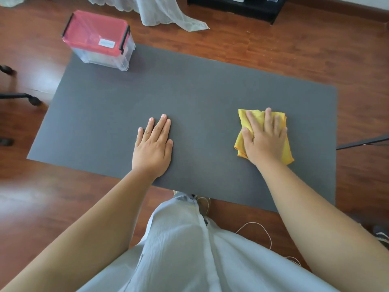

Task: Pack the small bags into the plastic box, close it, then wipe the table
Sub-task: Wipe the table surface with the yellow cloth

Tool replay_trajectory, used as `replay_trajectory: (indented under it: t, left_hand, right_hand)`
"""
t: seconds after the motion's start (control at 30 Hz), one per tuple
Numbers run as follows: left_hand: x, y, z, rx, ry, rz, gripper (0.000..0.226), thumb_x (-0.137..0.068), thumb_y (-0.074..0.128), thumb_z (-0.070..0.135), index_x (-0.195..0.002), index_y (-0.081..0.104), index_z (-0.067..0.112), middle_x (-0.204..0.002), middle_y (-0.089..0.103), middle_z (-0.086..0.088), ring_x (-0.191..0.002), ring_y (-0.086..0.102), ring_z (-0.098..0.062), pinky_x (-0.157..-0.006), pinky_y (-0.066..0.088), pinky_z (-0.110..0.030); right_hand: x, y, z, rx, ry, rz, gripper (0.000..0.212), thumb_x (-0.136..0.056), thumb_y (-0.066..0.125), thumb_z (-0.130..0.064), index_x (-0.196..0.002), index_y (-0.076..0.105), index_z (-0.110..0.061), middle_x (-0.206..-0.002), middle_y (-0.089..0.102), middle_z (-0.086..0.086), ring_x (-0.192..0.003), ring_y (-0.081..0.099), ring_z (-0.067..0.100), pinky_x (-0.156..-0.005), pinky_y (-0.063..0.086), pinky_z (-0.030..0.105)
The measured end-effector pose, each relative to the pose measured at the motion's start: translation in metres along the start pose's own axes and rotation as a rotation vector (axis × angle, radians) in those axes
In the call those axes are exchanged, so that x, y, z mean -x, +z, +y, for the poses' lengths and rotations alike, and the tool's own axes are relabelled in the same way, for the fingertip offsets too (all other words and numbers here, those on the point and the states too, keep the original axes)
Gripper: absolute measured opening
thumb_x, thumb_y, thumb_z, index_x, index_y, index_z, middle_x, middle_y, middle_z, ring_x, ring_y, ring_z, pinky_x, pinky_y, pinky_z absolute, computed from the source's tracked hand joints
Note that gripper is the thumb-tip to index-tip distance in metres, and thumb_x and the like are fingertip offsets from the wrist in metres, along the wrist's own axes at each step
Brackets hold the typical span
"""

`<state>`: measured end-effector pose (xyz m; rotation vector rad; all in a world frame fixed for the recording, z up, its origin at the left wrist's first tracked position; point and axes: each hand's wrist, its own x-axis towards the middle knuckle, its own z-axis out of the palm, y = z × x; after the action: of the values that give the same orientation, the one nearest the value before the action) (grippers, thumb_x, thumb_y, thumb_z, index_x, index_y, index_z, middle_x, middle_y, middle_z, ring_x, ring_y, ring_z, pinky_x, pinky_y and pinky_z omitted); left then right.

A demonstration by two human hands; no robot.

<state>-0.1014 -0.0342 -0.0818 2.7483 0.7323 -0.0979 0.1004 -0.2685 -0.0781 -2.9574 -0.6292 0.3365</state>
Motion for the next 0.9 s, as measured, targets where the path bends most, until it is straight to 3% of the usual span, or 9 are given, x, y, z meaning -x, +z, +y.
replay_trajectory:
  t: [0.13,0.27,0.33,0.43,0.53,0.63,0.8,0.9]
  left_hand:
    - [0.0,-0.001,-0.005,0.005,-0.011,0.006,0.055,-0.1,0.02,0.038,-0.153,0.015,0.025,-0.161,0.01,0.011,-0.148,0.004,-0.022,-0.117,0.003,-0.042]
    - [0.003,-0.004,-0.031,-0.002,-0.074,0.023,0.055,-0.1,0.018,0.039,-0.153,0.013,0.026,-0.161,0.008,0.011,-0.147,0.003,-0.022,-0.117,0.004,-0.044]
    - [0.005,-0.007,-0.044,-0.014,-0.09,0.022,0.056,-0.1,0.018,0.041,-0.153,0.012,0.026,-0.161,0.007,0.012,-0.147,0.003,-0.022,-0.117,0.004,-0.044]
    - [0.003,-0.009,-0.05,-0.026,-0.082,0.012,0.057,-0.099,0.017,0.042,-0.153,0.01,0.027,-0.161,0.006,0.012,-0.148,0.001,-0.021,-0.117,0.003,-0.045]
    - [0.0,-0.008,-0.049,-0.035,-0.083,0.006,0.058,-0.099,0.016,0.044,-0.154,0.007,0.028,-0.161,0.003,0.013,-0.148,-0.001,-0.021,-0.118,0.002,-0.046]
    - [0.0,-0.009,-0.05,-0.033,-0.079,0.003,0.058,-0.099,0.016,0.044,-0.154,0.008,0.027,-0.161,0.004,0.012,-0.148,0.0,-0.022,-0.117,0.002,-0.046]
    - [0.001,-0.012,-0.05,-0.003,-0.082,0.012,0.056,-0.1,0.019,0.041,-0.154,0.011,0.027,-0.161,0.006,0.012,-0.148,0.001,-0.022,-0.118,0.003,-0.045]
    - [0.0,-0.012,-0.056,0.014,-0.126,0.032,0.055,-0.101,0.021,0.038,-0.154,0.011,0.026,-0.161,0.006,0.012,-0.148,0.001,-0.021,-0.117,0.001,-0.043]
  right_hand:
    - [0.04,0.017,-0.024,0.02,-0.279,-0.019,0.051,-0.095,0.033,-0.053,-0.145,0.031,-0.047,-0.162,0.013,0.005,-0.147,0.01,0.034,-0.114,0.008,0.057]
    - [0.057,0.013,0.02,0.034,-0.485,-0.051,0.05,-0.093,0.033,-0.053,-0.143,0.032,-0.048,-0.161,0.018,0.001,-0.148,0.013,0.031,-0.114,0.013,0.059]
    - [0.045,0.002,0.046,0.029,-0.441,-0.051,0.05,-0.093,0.032,-0.053,-0.142,0.033,-0.047,-0.161,0.019,0.001,-0.147,0.015,0.031,-0.114,0.016,0.061]
    - [0.008,-0.011,0.055,0.009,-0.169,-0.026,0.053,-0.092,0.026,-0.056,-0.144,0.034,-0.046,-0.161,0.016,0.003,-0.146,0.013,0.031,-0.114,0.012,0.06]
    - [-0.03,-0.015,0.019,0.005,0.063,-0.007,0.055,-0.092,0.021,-0.056,-0.146,0.026,-0.048,-0.163,0.006,0.003,-0.147,0.004,0.03,-0.116,0.004,0.057]
    - [-0.054,-0.009,-0.044,-0.011,0.105,-0.028,0.055,-0.093,0.023,-0.056,-0.147,0.021,-0.049,-0.163,0.001,0.004,-0.148,0.0,0.032,-0.117,0.0,0.057]
    - [-0.015,0.019,-0.155,0.019,-0.265,-0.069,0.054,-0.095,0.026,-0.055,-0.148,0.017,-0.048,-0.163,-0.002,0.007,-0.148,-0.001,0.034,-0.116,-0.001,0.057]
    - [0.031,0.033,-0.18,0.058,-0.411,-0.076,0.055,-0.096,0.028,-0.055,-0.149,0.018,-0.046,-0.163,0.002,0.008,-0.148,0.003,0.035,-0.115,0.0,0.057]
